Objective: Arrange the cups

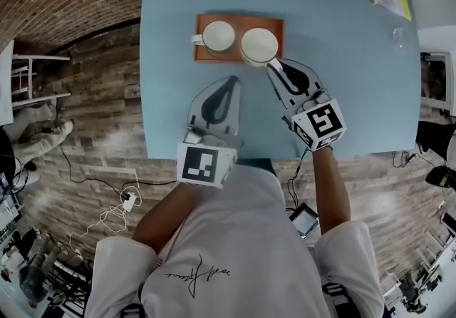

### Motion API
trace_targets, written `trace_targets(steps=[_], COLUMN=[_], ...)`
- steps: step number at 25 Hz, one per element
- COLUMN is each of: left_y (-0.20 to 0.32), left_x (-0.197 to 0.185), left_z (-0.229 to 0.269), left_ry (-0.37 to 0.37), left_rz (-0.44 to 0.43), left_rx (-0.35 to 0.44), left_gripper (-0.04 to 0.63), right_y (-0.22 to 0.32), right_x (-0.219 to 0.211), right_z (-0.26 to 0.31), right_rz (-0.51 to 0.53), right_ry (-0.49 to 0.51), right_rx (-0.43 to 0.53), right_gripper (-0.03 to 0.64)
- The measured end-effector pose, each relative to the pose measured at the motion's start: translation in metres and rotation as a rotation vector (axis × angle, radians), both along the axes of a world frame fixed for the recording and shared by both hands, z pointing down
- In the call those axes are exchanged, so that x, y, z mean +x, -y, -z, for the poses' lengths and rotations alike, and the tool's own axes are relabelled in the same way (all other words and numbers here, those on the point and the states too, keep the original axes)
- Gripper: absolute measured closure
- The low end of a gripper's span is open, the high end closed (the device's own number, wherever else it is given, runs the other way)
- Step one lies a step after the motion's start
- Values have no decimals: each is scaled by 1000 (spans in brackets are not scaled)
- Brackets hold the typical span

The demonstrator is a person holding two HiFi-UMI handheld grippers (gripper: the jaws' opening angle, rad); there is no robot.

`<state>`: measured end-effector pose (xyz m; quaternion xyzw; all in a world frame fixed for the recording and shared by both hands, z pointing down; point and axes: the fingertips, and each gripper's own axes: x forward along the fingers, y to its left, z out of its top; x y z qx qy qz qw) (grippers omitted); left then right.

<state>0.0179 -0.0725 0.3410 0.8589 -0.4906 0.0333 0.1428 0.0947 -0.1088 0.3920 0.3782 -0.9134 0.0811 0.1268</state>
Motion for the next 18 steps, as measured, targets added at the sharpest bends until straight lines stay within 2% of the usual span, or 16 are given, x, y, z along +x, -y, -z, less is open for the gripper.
trace_targets(steps=[8, 18], left_y=[0, -4], left_x=[-10, -17], left_z=[3, -1], left_ry=[-59, -88], left_rz=[-29, -78], left_rx=[4, 0], left_gripper=[588, 588], right_y=[-7, -13], right_x=[-10, -3], right_z=[5, 5], right_rz=[-168, -390], right_ry=[14, 30], right_rx=[1, 11], right_gripper=[551, 551])
